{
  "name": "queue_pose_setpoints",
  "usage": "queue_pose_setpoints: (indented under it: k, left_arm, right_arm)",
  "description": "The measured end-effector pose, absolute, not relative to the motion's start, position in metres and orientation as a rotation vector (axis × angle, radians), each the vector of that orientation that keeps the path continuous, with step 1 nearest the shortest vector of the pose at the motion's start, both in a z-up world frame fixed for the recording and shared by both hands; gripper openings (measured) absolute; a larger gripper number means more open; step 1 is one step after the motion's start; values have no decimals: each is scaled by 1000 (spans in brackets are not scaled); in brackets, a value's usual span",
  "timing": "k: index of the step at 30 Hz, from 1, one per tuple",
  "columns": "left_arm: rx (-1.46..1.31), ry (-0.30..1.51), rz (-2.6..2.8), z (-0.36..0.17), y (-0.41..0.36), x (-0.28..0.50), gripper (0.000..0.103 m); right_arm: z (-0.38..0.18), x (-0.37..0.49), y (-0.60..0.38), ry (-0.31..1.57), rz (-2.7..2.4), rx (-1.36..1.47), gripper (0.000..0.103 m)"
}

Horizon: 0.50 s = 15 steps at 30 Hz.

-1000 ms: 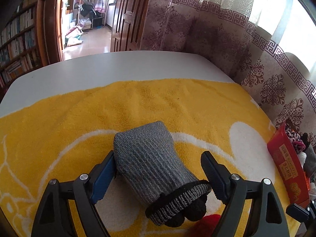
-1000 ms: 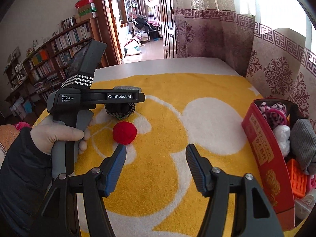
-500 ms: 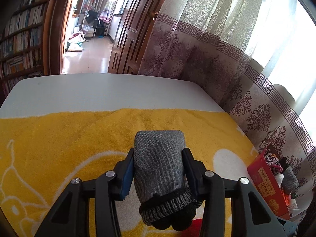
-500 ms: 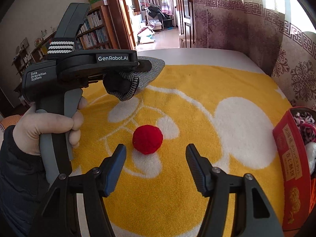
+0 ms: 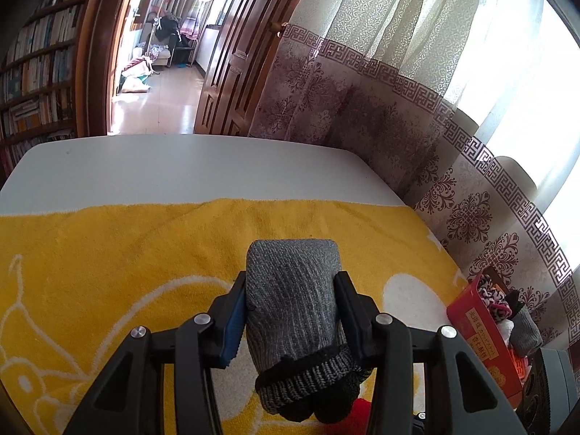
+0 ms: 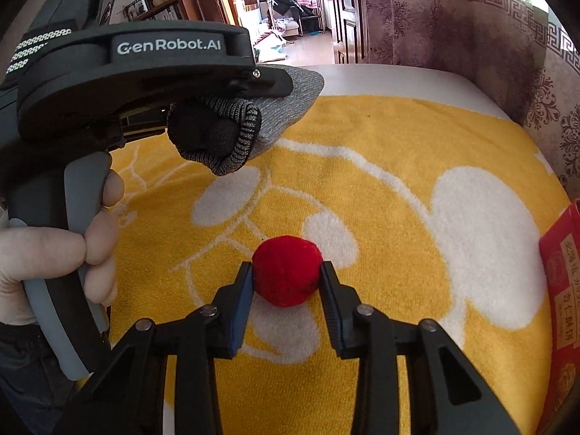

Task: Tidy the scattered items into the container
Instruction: 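Grasp the grey sock with black cuff with the left tool while the right tool grasps the red pompom, then carry the red pompom into the red tin and open the right tool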

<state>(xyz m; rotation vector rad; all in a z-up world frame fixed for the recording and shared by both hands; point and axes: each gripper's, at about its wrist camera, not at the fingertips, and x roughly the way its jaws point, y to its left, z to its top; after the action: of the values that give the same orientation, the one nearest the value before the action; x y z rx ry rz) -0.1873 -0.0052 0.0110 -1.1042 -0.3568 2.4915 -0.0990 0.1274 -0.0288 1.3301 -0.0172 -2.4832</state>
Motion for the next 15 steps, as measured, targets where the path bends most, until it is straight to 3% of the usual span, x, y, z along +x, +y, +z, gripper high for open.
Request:
queue_pose_setpoints:
  k: [15]
  left_arm:
    - [-1093,-289,2464,13,16,-178,48]
  right_arm:
    - [53,-23,262,-213,-2858,1105,39]
